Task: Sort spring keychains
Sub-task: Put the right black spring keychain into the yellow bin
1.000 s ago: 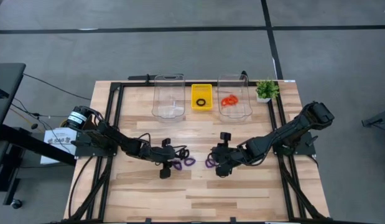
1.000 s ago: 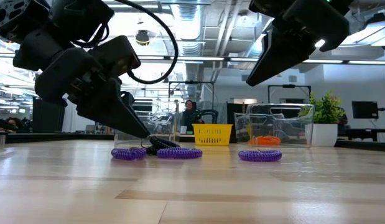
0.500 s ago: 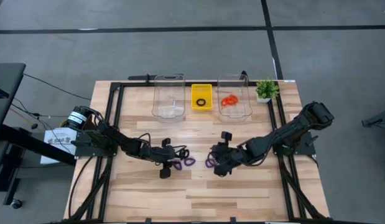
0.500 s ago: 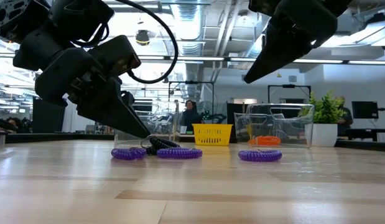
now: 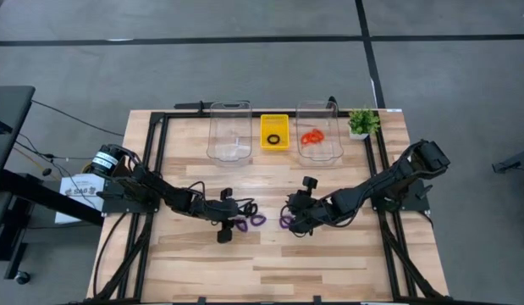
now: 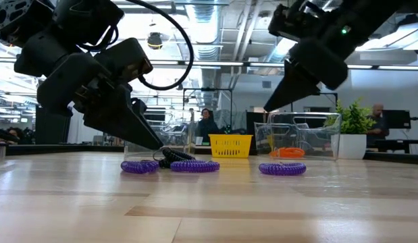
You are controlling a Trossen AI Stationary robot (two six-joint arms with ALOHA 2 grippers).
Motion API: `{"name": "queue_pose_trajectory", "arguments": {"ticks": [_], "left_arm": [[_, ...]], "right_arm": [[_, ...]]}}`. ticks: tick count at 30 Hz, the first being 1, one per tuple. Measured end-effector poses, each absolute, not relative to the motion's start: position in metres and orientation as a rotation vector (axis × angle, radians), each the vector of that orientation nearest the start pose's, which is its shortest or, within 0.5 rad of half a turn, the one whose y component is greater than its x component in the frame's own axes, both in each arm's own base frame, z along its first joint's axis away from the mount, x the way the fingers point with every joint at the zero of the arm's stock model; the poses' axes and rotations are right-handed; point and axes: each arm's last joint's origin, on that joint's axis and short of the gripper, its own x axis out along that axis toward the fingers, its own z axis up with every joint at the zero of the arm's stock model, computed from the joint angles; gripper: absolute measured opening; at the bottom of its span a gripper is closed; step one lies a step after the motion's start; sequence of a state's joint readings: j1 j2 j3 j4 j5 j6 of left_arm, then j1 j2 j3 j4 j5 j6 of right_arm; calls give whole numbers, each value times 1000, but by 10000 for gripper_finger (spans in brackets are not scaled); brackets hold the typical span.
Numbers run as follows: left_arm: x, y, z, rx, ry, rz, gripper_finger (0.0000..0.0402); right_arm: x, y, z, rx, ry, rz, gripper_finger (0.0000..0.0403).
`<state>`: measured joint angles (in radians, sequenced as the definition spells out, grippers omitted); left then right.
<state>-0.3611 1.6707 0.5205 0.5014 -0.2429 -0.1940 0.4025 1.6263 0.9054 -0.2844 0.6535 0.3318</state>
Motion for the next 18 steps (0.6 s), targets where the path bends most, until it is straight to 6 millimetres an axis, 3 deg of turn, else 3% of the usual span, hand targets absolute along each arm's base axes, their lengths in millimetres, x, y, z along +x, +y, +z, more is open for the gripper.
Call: {"name": "queue_pose_trajectory", "arguments": {"ticks": [18], "left_arm": [[262,-88,109,47,619,30,122]], "right_arm": [[293,104,173,-204,795,-357,75]]}}
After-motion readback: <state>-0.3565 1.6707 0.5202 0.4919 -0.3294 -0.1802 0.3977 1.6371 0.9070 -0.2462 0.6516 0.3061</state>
